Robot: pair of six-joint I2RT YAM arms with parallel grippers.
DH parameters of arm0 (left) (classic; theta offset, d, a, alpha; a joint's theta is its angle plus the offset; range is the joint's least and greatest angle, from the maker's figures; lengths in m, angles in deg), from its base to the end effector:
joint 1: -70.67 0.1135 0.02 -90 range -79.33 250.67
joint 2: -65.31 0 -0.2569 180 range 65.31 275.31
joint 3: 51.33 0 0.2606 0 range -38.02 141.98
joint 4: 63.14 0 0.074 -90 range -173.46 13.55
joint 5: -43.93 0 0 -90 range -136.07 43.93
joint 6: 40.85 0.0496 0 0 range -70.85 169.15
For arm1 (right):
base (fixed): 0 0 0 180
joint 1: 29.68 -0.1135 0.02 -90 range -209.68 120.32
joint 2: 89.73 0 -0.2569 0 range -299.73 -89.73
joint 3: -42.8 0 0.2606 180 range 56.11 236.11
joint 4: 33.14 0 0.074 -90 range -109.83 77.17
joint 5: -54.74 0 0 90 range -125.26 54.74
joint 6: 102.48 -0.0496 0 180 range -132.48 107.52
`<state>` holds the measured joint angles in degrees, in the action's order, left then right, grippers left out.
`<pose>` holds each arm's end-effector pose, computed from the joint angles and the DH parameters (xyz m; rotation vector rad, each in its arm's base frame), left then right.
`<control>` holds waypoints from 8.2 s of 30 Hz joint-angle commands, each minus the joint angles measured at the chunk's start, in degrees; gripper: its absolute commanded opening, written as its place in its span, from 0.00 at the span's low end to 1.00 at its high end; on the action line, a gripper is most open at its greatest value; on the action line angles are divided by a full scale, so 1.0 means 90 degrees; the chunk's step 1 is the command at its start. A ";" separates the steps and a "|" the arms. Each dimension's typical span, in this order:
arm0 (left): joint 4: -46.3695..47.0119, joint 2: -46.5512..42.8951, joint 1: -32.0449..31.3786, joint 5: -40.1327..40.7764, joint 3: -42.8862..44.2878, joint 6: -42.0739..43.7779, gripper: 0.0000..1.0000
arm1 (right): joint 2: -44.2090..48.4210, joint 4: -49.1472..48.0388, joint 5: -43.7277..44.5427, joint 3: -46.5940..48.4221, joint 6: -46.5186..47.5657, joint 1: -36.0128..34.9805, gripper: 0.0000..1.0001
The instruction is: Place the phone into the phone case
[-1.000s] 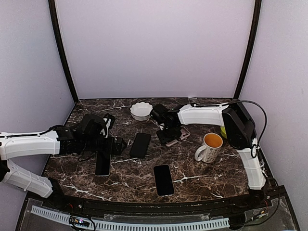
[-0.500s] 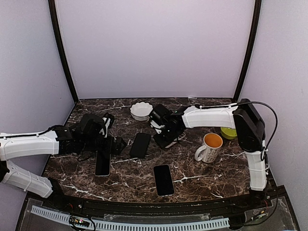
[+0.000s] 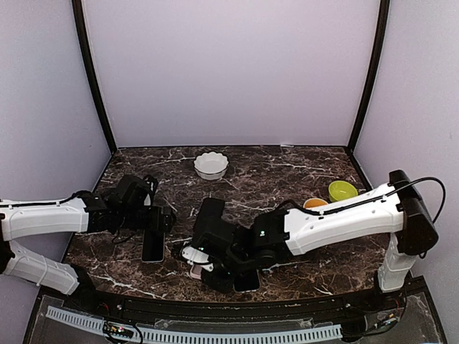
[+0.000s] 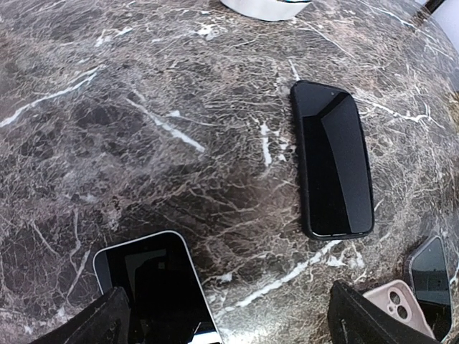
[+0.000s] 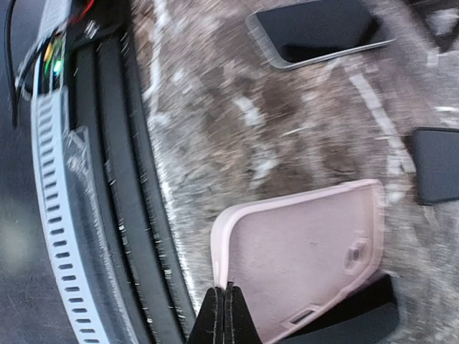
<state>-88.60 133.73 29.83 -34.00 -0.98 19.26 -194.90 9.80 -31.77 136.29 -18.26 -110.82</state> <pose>0.2051 -0.1635 0.1872 0.1174 2.3375 -0.3794 0.0667 0.4085 0.2080 -1.5727 2.0777 0.5140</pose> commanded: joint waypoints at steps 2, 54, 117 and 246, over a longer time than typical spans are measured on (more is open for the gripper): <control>-0.0113 -0.0227 0.0055 0.0126 -0.0171 -0.0213 0.99 | -0.0816 -0.0104 -0.0604 0.0184 0.0244 -0.0436 0.00; -0.0331 -0.0353 0.0066 0.0186 -0.0593 -0.0235 0.99 | -0.0231 0.1301 0.0968 -0.0798 -0.5008 0.0608 0.99; -0.0356 -0.0076 0.0376 -0.0135 -0.0974 -0.0673 0.99 | -0.1159 0.0862 0.1050 -0.0261 -0.4757 0.0596 0.24; -0.1271 0.0636 -0.2788 -0.2021 -0.0190 -0.0303 0.35 | 0.0747 0.0419 0.4621 0.0067 -0.5256 0.0532 0.33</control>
<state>-100.75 132.55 12.08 -51.77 -2.54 20.29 -191.88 11.22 7.68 138.04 -62.52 -105.97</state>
